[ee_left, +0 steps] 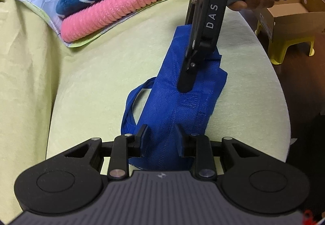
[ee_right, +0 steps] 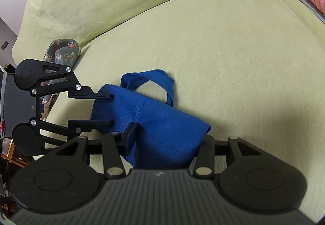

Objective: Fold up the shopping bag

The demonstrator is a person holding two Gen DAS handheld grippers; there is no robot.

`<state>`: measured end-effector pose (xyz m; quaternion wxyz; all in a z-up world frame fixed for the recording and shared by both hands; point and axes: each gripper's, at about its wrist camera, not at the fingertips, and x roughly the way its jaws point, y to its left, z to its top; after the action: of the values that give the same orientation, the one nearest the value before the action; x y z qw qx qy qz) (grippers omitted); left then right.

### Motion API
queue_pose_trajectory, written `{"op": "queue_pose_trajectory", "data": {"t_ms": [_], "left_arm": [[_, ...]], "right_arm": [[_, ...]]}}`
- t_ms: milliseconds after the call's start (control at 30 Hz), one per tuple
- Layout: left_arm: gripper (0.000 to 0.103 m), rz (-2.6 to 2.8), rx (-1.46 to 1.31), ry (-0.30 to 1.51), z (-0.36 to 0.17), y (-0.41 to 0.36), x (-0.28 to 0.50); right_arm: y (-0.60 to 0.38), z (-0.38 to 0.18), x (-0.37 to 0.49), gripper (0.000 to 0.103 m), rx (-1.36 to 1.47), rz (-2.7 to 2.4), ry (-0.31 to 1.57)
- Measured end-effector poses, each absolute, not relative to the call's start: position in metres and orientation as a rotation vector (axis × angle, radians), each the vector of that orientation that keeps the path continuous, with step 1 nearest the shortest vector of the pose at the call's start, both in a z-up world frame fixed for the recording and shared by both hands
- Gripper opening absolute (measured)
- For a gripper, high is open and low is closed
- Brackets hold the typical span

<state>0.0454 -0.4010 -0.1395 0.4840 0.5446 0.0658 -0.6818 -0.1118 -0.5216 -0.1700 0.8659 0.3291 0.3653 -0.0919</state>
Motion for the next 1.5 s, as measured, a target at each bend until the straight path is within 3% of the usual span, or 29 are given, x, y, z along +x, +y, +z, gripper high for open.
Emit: {"op": "queue_pose_trajectory", "data": {"t_ms": [200, 400, 600, 800, 867, 933, 1100, 1500], "left_arm": [[0.034, -1.643, 1.299, 0.191, -0.139, -0.404, 0.049], [0.032, -1.635, 1.288, 0.212, -0.138, -0.407, 0.051], [0.030, -1.639, 1.296, 0.207, -0.136, -0.404, 0.051], [0.029, -1.646, 1.301, 0.203, -0.136, -0.405, 0.050], [0.029, -1.648, 1.298, 0.203, -0.137, -0.405, 0.051], [0.029, -1.649, 1.290, 0.204, -0.137, -0.404, 0.051], [0.028, -1.653, 1.280, 0.204, -0.138, -0.406, 0.051], [0.027, -1.596, 1.289, 0.193, -0.126, -0.401, 0.047]], "right_arm": [[-0.519, -0.169, -0.111, 0.040, 0.688, -0.220, 0.757], [-0.508, -0.160, -0.111, 0.049, 0.633, -0.348, 0.730], [-0.497, -0.138, -0.125, 0.047, 0.524, -0.512, 0.689], [-0.472, -0.112, -0.131, 0.035, 0.259, -0.539, 0.604], [-0.464, -0.112, -0.125, 0.022, 0.228, -0.457, 0.615], [-0.457, -0.123, -0.116, 0.016, 0.197, -0.412, 0.665], [-0.452, -0.160, -0.111, 0.016, 0.226, -0.470, 0.699], [-0.451, -0.166, -0.109, 0.017, 0.268, -0.535, 0.668]]}}
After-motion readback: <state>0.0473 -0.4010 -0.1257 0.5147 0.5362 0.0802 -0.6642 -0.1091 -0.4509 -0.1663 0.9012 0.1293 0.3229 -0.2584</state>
